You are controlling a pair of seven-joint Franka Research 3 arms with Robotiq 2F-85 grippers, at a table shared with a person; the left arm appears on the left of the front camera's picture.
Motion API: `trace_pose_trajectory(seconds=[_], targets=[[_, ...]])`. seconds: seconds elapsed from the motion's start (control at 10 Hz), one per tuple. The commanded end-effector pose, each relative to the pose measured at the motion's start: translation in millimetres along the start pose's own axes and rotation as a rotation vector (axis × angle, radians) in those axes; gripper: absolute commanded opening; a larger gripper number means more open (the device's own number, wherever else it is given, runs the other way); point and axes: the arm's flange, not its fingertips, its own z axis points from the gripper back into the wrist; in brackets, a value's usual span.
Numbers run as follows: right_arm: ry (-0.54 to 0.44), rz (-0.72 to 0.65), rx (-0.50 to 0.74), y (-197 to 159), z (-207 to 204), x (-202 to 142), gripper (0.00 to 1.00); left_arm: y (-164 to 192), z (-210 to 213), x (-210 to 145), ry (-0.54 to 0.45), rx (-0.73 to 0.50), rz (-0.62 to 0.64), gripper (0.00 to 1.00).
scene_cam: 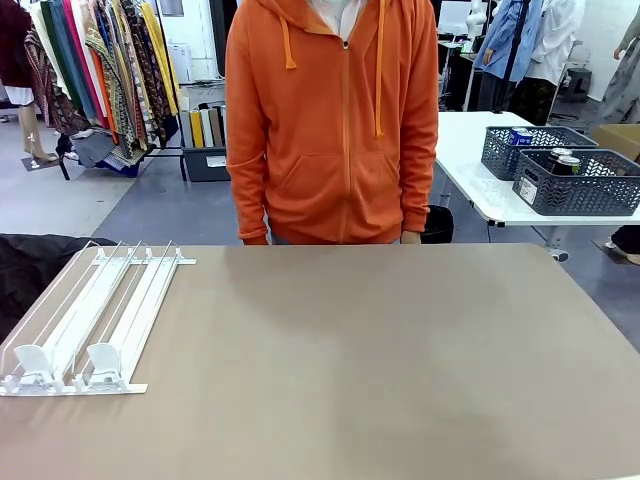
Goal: Retrieve and store the cans from the dispenser.
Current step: Pick up one can from the Automatic Can Dispenser and place it in the middle of the table.
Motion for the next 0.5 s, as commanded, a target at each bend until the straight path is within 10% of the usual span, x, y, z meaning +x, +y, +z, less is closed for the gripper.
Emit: trace_pose_trajectory(seconds=[0.0, 0.4], targets=[[-0.010, 0.020, 0.035, 1.6, -1.4, 1.2, 1.00, -0.5, -1.1, 0.4, -0.008, -0.019, -0.018, 1.00], [-0.010, 0.020, 0.035, 1.6, -1.4, 1.2, 1.00, -0.5, -1.1, 0.4, -0.008, -0.019, -0.018, 1.00]])
